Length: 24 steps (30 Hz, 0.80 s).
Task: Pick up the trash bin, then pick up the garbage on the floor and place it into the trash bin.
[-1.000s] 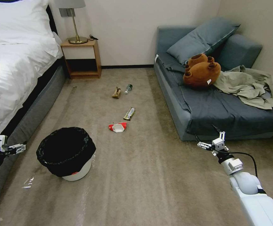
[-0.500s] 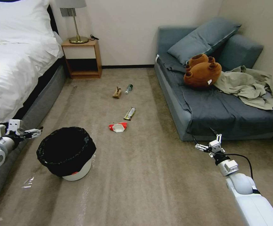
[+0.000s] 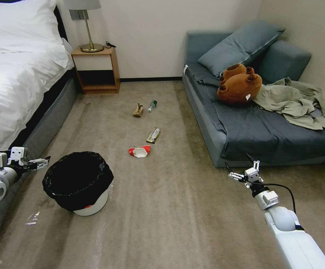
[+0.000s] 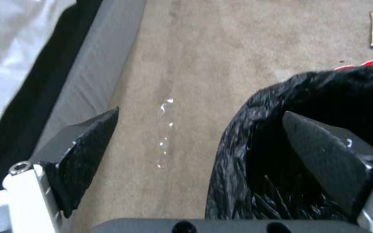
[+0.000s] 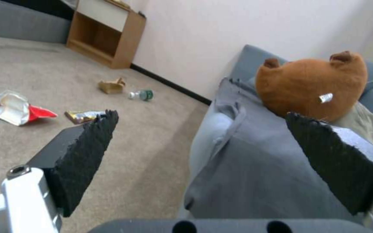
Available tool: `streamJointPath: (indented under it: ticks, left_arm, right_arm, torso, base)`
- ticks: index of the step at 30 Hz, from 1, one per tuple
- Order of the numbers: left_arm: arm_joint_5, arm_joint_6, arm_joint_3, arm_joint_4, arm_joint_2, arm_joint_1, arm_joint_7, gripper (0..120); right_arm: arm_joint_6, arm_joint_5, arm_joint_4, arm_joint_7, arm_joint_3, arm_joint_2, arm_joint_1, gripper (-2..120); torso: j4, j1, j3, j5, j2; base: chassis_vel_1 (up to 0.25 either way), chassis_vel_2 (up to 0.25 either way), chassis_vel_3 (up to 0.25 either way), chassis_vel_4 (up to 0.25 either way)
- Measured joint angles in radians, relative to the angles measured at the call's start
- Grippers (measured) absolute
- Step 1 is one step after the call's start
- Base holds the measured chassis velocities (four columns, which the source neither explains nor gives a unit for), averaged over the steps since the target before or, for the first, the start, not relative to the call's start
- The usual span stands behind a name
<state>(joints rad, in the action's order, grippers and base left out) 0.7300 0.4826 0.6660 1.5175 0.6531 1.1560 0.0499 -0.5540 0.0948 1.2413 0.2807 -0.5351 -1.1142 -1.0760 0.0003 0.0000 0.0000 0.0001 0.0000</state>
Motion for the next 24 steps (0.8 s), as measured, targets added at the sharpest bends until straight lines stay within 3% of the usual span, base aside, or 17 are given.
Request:
streamJointPath:
  ticks: [4, 7, 11, 21, 24]
  left_arm:
    - [-0.019, -0.001, -0.071, -0.056, 0.047, -0.059, 0.000, 98]
    - [-0.026, -0.002, -0.089, -0.070, 0.063, -0.075, 0.000, 98]
    - [-0.060, -0.006, -0.142, -0.126, 0.113, -0.129, -0.001, 99]
    - [-0.113, -0.024, -0.168, -0.231, 0.127, -0.175, 0.019, 99]
    - [-0.137, -0.031, -0.191, -0.276, 0.161, -0.207, 0.026, 100]
  right_arm:
    - [-0.006, -0.007, -0.005, 0.002, 0.000, -0.012, -0.002, 100]
    - [-0.008, -0.009, -0.005, 0.002, 0.000, -0.015, -0.005, 100]
    - [-0.015, -0.018, -0.012, 0.002, -0.003, -0.018, -0.011, 100]
    - [-0.026, -0.029, -0.029, 0.002, -0.005, -0.013, -0.010, 100]
    - [-0.025, -0.029, -0.023, 0.001, 0.005, -0.016, -0.008, 100]
  torso:
    - [-0.0003, 0.000, 0.000, -0.0002, 0.000]
    - [-0.0003, 0.000, 0.000, -0.0003, 0.000]
    - [-0.0004, 0.000, 0.000, -0.0002, 0.000]
    - [-0.0001, 0.000, 0.000, 0.0002, 0.000]
    - [-0.0002, 0.000, 0.000, -0.0001, 0.000]
  base:
    - [0.000, 0.000, 0.000, 0.000]
    - [0.000, 0.000, 0.000, 0.000]
    - [0.000, 0.000, 0.000, 0.000]
    - [0.000, 0.000, 0.000, 0.000]
    - [0.000, 0.000, 0.000, 0.000]
